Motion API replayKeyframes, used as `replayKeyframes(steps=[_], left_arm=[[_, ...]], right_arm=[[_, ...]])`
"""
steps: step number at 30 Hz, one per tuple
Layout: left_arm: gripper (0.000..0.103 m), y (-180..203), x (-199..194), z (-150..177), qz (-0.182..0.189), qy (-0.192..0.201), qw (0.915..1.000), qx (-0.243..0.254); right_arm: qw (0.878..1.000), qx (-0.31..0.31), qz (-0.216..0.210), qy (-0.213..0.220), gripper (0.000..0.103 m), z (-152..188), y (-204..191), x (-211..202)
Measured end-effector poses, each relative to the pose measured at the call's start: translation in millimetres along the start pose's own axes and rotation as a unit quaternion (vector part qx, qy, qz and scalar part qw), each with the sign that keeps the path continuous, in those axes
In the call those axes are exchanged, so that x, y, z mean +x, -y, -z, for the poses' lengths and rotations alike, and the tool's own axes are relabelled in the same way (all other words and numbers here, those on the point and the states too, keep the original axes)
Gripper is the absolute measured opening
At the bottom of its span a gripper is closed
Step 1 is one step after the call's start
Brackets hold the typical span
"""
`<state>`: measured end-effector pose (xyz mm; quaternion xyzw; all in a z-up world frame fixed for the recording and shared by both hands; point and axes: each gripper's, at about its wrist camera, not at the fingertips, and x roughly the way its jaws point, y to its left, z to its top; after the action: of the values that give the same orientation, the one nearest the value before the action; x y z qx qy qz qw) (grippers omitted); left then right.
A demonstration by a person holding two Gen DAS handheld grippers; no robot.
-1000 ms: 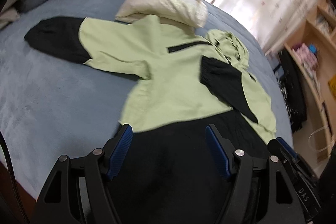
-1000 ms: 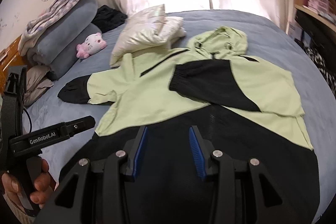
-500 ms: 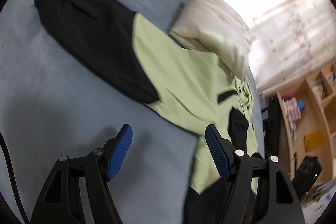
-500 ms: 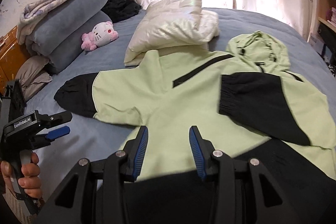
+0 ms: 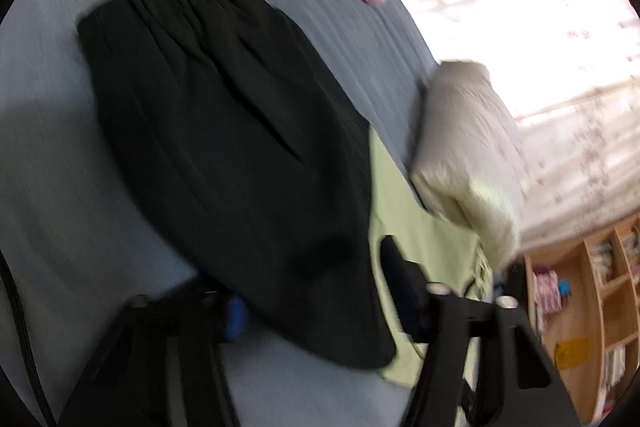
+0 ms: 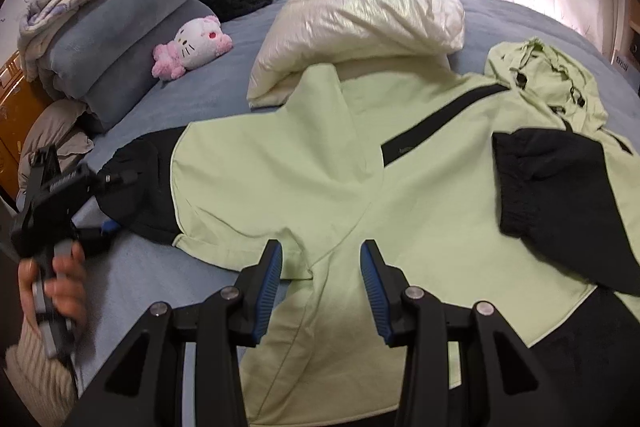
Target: Fold large clothes
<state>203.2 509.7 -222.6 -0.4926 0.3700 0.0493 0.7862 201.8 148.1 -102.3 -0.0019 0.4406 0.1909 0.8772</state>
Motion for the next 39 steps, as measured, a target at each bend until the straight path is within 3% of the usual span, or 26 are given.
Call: replayKeyframes(steps=[1, 3, 6, 9, 12, 20, 25, 30, 34, 39], left_arm=[[0.033, -4, 2, -4, -0.013, 0.005, 0.9999, -0.009], [0.005, -9, 3, -6, -0.032, 0.017, 0.9989, -0.028], [0.003, -6, -1, -8, -0.055, 0.039, 0.9974, -0.027], [0.001, 24, -15, -3, -0.089, 0.065, 0.9938, 0.015], [0.001, 73, -33, 6, -0.102, 0.081, 0.9894, 0.063], [0.001, 218, -94, 57, -0.084, 0.091, 0.9728, 0.196], [0.001, 303, -100, 121, -0.071, 0.078, 0.9547, 0.278], [0.001, 363, -83, 194, -0.059, 0.046, 0.9295, 0.361], [0.001, 397, -34, 271, -0.054, 0.009, 0.9091, 0.413], [0.001, 397, 41, 348, -0.07, -0.046, 0.8899, 0.448]], right_arm=[[1.0, 0.002, 0.0, -0.003, 0.041, 1, 1, 1], [1.0, 0.017, -0.005, -0.009, 0.041, 5, 9, 1], [1.0, 0.023, -0.006, -0.01, 0.041, 6, 13, -1], [0.999, 0.039, -0.011, -0.006, 0.041, 9, 24, -14], [0.999, 0.048, -0.015, 0.005, 0.041, 9, 33, -31], [0.996, 0.082, -0.024, 0.04, 0.041, 17, 67, -81], [0.992, 0.105, -0.024, 0.06, 0.041, 28, 102, -119], [0.986, 0.144, -0.011, 0.082, 0.041, 48, 152, -158], [0.979, 0.179, 0.004, 0.096, 0.041, 68, 193, -183], [0.97, 0.218, 0.026, 0.101, 0.041, 92, 241, -204]])
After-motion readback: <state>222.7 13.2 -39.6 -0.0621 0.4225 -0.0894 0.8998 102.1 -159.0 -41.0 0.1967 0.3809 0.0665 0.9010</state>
